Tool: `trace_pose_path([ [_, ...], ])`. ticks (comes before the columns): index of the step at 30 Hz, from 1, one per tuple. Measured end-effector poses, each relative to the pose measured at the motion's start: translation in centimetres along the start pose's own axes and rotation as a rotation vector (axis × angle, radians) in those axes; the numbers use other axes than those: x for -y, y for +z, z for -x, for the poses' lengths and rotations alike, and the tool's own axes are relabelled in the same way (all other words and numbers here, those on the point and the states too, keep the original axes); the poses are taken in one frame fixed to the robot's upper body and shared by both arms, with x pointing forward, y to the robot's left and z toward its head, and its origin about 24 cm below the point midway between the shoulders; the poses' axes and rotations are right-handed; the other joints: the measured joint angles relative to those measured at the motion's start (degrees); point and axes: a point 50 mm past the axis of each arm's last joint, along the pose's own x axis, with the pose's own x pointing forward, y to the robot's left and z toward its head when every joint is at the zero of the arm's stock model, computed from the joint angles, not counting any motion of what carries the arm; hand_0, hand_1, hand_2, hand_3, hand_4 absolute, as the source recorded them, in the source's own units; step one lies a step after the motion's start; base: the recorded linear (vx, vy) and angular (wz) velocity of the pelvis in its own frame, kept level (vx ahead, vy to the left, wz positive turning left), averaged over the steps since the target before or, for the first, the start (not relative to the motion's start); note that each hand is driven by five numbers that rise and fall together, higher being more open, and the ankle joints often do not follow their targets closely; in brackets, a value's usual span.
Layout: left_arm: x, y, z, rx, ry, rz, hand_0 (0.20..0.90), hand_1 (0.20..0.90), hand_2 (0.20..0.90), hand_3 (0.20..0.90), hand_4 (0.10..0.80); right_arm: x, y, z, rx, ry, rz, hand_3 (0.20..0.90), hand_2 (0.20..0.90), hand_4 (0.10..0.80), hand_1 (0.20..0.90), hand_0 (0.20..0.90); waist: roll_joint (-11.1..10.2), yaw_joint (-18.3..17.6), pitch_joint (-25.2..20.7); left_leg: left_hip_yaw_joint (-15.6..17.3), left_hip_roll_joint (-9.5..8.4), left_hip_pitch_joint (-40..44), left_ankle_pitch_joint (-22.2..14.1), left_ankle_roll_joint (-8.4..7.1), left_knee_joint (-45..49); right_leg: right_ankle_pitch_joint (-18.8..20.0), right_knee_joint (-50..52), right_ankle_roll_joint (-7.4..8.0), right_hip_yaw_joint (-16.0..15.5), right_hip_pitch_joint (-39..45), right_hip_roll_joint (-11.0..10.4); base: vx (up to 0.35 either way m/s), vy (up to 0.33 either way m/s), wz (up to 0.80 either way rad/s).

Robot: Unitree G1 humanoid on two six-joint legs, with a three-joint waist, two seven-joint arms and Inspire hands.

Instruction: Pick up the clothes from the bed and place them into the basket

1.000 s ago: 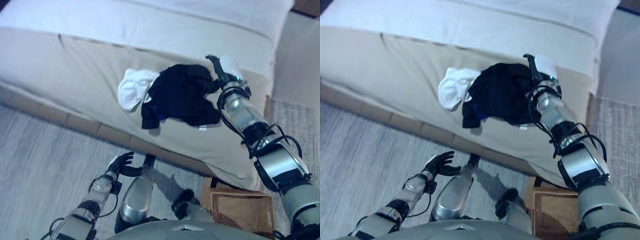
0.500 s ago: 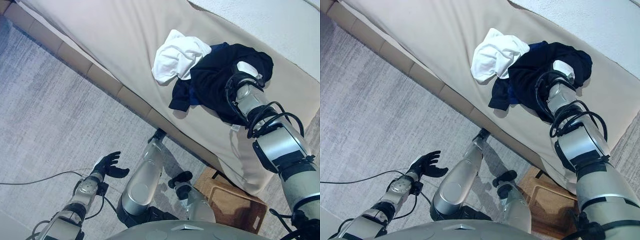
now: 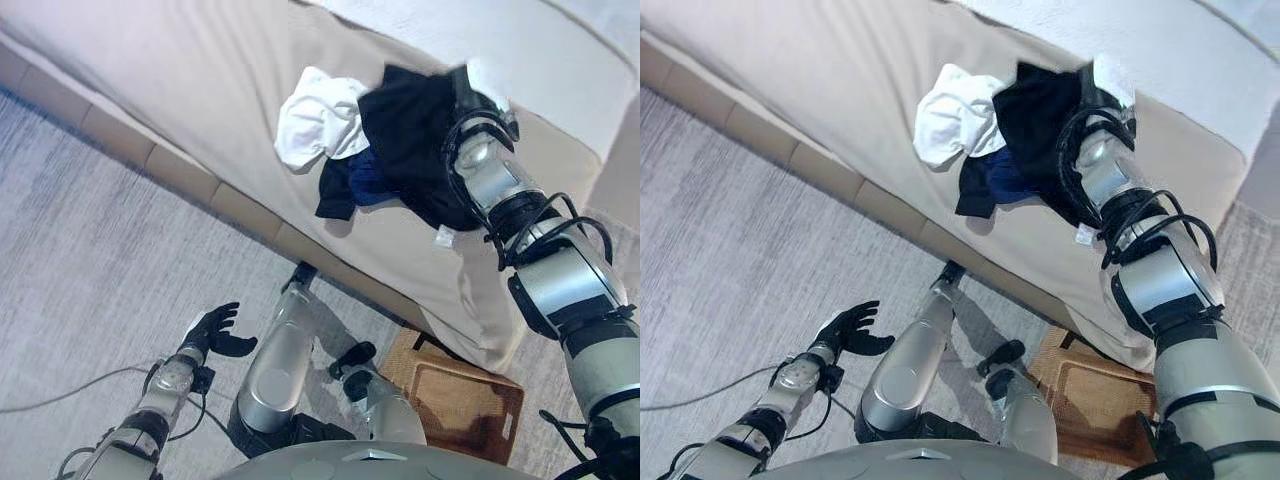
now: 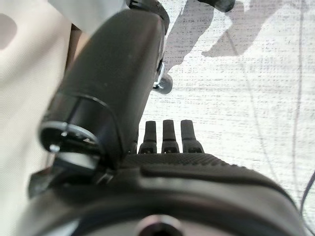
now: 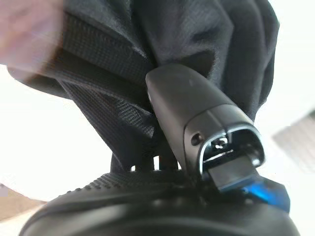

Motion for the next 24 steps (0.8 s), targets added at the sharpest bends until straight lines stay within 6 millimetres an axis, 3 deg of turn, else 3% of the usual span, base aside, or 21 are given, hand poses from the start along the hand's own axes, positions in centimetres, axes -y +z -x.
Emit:
trace_pose_path([
  [5, -0.3, -1.2, 0.5, -0.045, 0.020, 0.010, 0.900, 0.900, 0.900, 0.900, 0.800, 4.9, 3.1, 1.4, 0.213, -0.289, -0.121, 0.200, 0.300, 0.100, 0.300, 0.300, -0.59, -2.43, -0.45, 2.91, -0.05, 4.89, -0.66, 1.00, -1.34, 0.82, -1.76, -0.51, 2.16, 3.65, -0.38, 0.038, -0.012, -0.22],
  [8, -0.3, -1.7, 0.6, -0.074, 0.022, 0.000, 0.900, 0.900, 0.900, 0.900, 0.800, 8.6, 3.2, 2.4, 0.284, -0.433, -0.114, 0.200, 0.300, 0.100, 0.300, 0.300, -0.92, -4.46, -0.69, 4.31, 0.43, 7.85, -1.26, 0.93, -2.42, 1.19, -2.88, -1.02, 3.80, 5.78, -0.35, 0.078, -0.053, -0.24],
  [10, -0.4, -2.6, 1.1, -0.106, 0.024, -0.015, 0.900, 0.900, 0.900, 0.900, 0.800, 9.9, 3.0, 2.8, 0.298, -0.508, -0.101, 0.200, 0.300, 0.100, 0.300, 0.300, -1.93, -6.19, -2.58, 5.41, 0.76, 8.17, -1.72, 0.89, -2.60, 1.21, -3.69, -1.05, 4.41, 5.80, -0.21, 0.010, -0.101, -0.29],
  [15, 0.4, -4.5, 1.7, -0.206, -0.009, -0.050, 0.900, 0.900, 0.900, 0.900, 0.800, 12.2, 0.0, 4.2, 0.249, -0.589, -0.039, 0.200, 0.300, 0.100, 0.300, 0.300, -2.09, -10.45, -8.51, 7.08, 0.95, 9.89, -1.11, 0.94, -4.60, 1.89, -6.30, -0.34, 6.09, 6.83, 0.22, -0.035, -0.065, -0.18],
  [18, 0.9, -6.1, 2.4, -0.267, -0.028, -0.060, 0.900, 0.900, 0.900, 0.900, 0.800, 11.7, -2.0, 4.9, 0.184, -0.568, -0.011, 0.200, 0.300, 0.100, 0.300, 0.300, -1.51, -12.17, -11.49, 9.65, 1.88, 12.67, -0.96, 0.75, -6.09, 2.97, -7.48, -0.39, 8.59, 7.60, 0.65, -0.052, -0.044, -0.45],
  [24, 2.2, -8.5, 3.9, -0.369, -0.083, -0.082, 0.900, 0.900, 0.900, 0.900, 0.800, 10.5, -7.8, 7.7, -0.009, -0.436, -0.001, 0.200, 0.300, 0.100, 0.300, 0.300, 0.55, -18.57, -16.98, 14.16, 3.09, 17.68, -0.60, 0.03, -10.94, 3.03, -10.11, -0.35, 12.84, 8.75, 1.24, -0.045, -0.056, -0.43],
])
